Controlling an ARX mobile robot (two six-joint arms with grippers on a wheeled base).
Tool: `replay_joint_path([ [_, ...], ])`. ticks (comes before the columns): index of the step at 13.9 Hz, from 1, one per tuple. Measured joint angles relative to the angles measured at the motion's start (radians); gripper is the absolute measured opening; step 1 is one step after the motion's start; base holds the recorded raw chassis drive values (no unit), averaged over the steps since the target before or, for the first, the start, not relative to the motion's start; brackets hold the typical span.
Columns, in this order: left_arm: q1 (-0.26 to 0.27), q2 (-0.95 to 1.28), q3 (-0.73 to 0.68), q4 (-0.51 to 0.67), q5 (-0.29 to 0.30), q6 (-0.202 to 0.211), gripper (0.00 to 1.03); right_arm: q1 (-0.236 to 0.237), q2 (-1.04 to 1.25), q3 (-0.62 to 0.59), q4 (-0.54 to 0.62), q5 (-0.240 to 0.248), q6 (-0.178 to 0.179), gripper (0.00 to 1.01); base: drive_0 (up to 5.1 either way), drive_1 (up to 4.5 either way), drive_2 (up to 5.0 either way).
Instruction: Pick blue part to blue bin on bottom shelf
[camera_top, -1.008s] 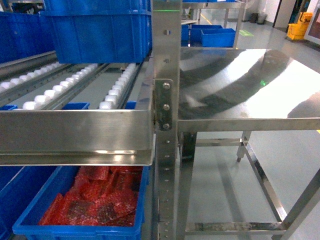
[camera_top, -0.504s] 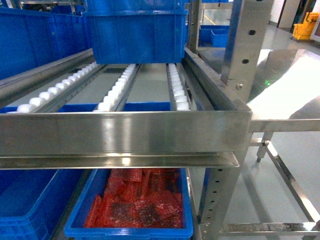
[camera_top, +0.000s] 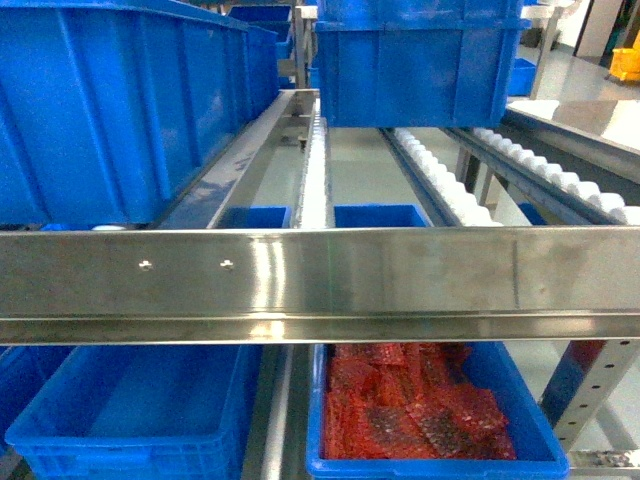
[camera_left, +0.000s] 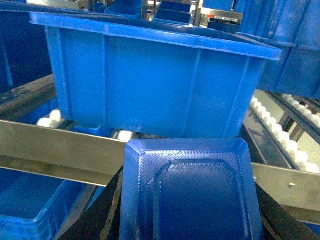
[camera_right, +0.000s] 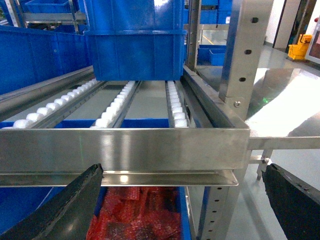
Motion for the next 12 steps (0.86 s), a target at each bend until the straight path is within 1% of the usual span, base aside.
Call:
replay_joint_path([
  [8, 0.000, 0.001, 0.000, 0.002, 0.001, 0.000, 0.43, 0.000, 0.000, 0.000, 0.000, -0.001, 0.000, 0.98, -5.0, 2.37, 2.4],
  [9, 0.000, 0.000, 0.000, 0.000, -0.007, -0.001, 0.43, 0.000, 0.000, 0.000, 0.007, -0.004, 0.000, 0.98, 0.0, 0.00, 0.0],
  [12, 0.000, 0.000, 0.000, 0.002, -0.002, -0.001, 0.43, 0.000, 0.000, 0.000, 0.002, -0.003, 0.000, 0.98, 0.0, 0.00, 0.0],
])
